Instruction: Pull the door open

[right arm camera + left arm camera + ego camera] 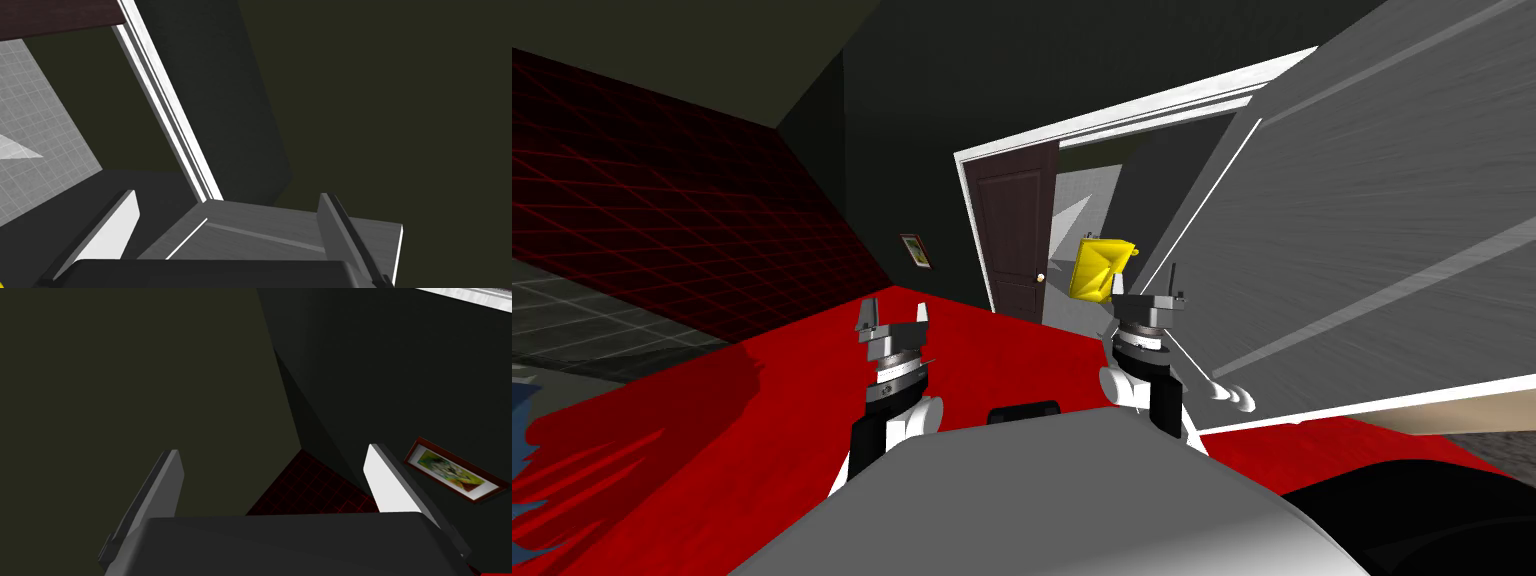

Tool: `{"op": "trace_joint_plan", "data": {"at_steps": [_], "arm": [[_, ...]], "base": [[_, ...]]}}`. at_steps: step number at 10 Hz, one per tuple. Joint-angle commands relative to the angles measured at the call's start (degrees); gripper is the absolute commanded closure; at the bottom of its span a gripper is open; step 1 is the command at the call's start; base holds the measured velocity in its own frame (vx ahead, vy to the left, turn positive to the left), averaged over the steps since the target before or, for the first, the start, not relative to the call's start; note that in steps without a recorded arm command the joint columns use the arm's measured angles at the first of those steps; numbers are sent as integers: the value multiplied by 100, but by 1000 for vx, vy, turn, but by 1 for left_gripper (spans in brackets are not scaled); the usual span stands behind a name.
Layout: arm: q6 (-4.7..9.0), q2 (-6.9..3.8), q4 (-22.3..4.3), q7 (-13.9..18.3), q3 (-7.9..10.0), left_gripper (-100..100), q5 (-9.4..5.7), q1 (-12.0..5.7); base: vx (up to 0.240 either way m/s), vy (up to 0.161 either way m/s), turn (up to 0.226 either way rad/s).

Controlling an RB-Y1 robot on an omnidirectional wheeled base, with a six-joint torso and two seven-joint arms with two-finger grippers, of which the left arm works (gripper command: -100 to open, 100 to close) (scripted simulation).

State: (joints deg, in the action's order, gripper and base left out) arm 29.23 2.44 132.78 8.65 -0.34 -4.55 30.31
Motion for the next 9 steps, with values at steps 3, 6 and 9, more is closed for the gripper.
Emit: {"op": "trace_joint_plan", "data": {"at_steps": [3, 6, 9], "arm": [[81, -125, -386, -376, 70, -100, 98, -110], [160, -223, -760, -740, 138, -100, 192, -216], [233, -303, -1109, -1079, 201, -100, 281, -315]], "base": [[109, -33, -79], [127, -54, -82], [97, -43, -71]]}}
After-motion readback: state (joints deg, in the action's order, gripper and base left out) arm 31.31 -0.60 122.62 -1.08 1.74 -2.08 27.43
